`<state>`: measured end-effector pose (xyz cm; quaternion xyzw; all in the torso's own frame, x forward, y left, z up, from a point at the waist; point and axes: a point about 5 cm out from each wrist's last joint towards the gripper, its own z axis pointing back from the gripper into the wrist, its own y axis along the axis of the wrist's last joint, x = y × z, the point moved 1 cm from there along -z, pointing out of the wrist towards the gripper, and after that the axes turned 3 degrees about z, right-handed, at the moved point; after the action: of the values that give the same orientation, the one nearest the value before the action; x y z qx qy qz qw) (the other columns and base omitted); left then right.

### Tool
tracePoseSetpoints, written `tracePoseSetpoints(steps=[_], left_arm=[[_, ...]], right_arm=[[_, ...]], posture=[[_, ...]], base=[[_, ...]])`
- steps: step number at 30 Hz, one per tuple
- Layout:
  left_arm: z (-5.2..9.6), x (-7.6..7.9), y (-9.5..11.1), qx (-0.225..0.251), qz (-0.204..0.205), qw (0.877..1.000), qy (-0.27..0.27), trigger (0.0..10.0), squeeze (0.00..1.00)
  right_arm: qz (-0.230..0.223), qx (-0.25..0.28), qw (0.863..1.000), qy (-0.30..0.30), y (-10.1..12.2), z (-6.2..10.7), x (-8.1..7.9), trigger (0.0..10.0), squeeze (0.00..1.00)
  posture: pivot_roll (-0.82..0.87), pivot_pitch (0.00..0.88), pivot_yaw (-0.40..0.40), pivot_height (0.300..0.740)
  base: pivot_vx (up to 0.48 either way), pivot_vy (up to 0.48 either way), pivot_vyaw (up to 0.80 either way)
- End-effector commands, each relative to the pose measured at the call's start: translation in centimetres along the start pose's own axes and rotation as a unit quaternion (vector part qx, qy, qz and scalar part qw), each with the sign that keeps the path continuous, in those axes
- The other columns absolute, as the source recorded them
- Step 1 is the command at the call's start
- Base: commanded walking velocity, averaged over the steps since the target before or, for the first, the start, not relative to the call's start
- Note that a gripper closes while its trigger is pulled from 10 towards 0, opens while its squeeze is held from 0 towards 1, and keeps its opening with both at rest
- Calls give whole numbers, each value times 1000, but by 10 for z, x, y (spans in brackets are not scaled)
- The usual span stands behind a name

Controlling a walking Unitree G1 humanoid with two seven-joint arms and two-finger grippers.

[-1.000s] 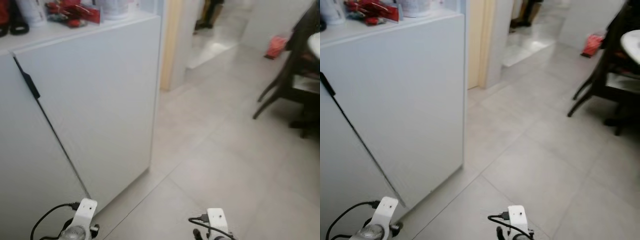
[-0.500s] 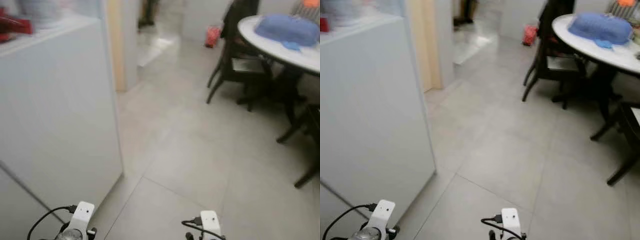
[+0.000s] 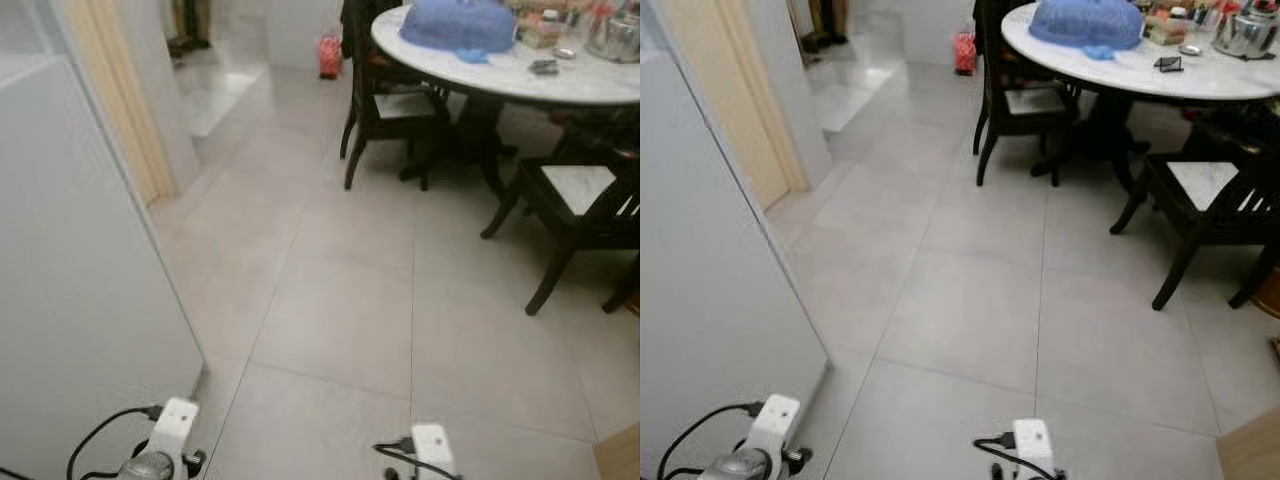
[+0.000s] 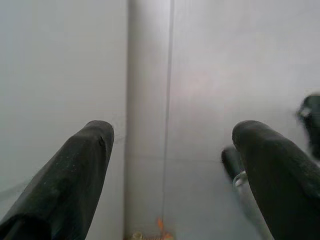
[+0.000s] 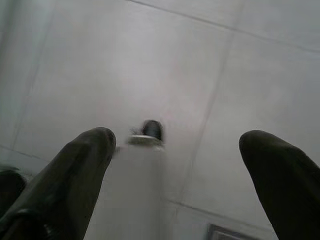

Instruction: Restocking fridge

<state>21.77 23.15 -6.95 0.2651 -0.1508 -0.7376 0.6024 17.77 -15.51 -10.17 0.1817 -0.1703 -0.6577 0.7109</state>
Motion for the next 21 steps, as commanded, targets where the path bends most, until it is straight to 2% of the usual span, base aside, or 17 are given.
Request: tracePoseSetpoints(steps=[1, 21], left_arm=[[1, -3, -6, -12, 2, 1000, 2, 10000, 0], [1, -3, -8, -14, 8, 1000, 4, 10000, 0]], right_arm=[[-4, 5, 1000, 6, 3, -1, -6, 10000, 0], [-1, 5, 1000, 5, 3, -1, -6, 10000, 0]], posture=[[-105, 0, -20, 740], [-108, 0, -13, 740]], base=[[0, 0, -744], [0, 0, -742]])
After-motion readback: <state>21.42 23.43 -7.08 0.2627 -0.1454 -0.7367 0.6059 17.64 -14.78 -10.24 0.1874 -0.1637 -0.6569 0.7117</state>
